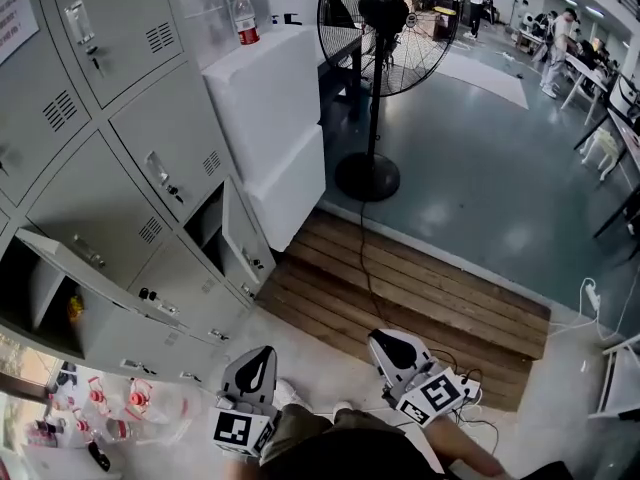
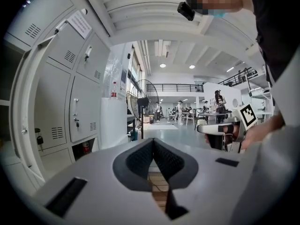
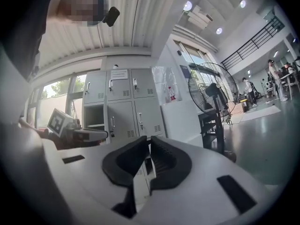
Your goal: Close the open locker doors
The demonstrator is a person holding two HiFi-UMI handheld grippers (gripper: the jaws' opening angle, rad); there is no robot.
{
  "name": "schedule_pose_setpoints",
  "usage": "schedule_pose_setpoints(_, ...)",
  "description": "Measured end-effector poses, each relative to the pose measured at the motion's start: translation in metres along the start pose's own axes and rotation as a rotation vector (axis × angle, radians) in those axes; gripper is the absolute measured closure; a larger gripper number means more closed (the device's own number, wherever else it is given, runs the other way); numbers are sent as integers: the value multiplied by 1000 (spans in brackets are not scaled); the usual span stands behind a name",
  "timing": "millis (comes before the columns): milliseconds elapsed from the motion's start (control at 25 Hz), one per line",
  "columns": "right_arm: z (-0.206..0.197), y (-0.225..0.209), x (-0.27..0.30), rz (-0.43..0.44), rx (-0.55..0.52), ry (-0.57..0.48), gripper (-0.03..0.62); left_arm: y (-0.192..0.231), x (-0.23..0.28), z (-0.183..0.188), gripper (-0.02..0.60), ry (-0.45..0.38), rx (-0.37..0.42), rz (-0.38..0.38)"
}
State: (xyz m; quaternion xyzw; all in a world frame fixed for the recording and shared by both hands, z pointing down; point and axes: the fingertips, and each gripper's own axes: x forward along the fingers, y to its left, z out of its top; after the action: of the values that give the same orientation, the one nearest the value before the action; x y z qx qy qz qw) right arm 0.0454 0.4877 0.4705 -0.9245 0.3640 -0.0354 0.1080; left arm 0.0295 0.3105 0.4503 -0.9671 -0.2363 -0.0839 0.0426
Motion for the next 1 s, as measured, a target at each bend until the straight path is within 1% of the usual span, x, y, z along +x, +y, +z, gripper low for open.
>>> schedule_pose_setpoints(200, -9, -17, 19, -30, 5, 22, 556, 16, 30, -4, 572, 2, -14, -37)
schedule_pose_setpoints(360, -9, -32, 45, -64, 9, 35, 556, 40, 56, -2, 572, -13, -8, -67)
schedule_pose_setpoints(520, -4, -42, 86, -88, 6, 41, 556, 73, 84, 7, 572, -10, -23, -97)
schedule_pose_setpoints(720, 2, -47, 142, -104, -3, 46, 556, 114, 115, 14, 572, -25, 9, -141)
schedule_pose_setpoints(800, 5, -47, 163, -109, -2, 43, 556, 130, 126, 17, 572, -17, 20, -157)
schedule_pose_setpoints(1000, 10, -47, 209, -106, -14, 35, 556, 165, 145, 21, 572, -14, 16, -178)
